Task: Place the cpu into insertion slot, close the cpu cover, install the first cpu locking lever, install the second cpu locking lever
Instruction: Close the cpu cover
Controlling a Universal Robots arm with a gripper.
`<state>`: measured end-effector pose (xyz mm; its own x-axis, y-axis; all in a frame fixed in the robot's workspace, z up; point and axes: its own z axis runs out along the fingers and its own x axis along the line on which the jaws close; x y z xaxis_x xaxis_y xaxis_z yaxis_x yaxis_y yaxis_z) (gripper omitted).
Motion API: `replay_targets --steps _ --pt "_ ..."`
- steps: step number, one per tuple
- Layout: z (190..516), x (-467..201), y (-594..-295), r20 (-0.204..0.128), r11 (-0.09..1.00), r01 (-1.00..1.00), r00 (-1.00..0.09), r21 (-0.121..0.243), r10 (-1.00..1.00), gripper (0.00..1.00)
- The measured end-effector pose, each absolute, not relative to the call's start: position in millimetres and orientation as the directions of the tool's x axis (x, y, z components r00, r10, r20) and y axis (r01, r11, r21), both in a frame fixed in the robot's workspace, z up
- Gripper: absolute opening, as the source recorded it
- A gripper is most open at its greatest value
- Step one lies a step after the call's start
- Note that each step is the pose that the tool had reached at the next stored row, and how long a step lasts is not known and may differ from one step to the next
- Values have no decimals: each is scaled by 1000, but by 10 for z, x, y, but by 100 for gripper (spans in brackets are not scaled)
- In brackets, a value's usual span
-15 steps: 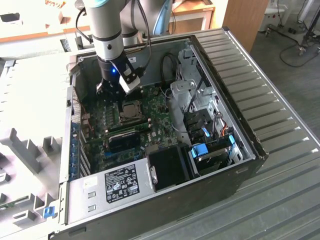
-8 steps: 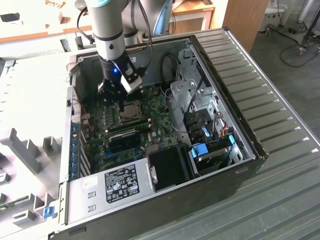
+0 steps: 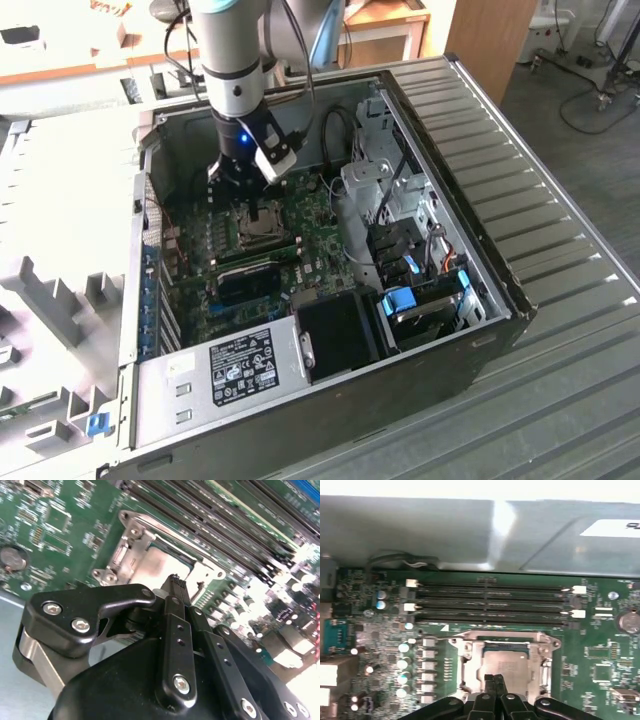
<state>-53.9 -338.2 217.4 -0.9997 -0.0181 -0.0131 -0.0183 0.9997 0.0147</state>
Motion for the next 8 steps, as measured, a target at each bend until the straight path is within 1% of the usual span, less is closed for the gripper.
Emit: replay_targets --steps 8 --pt "2174 -477 -3382 -14 1000 -18 -1000 15 -18 11"
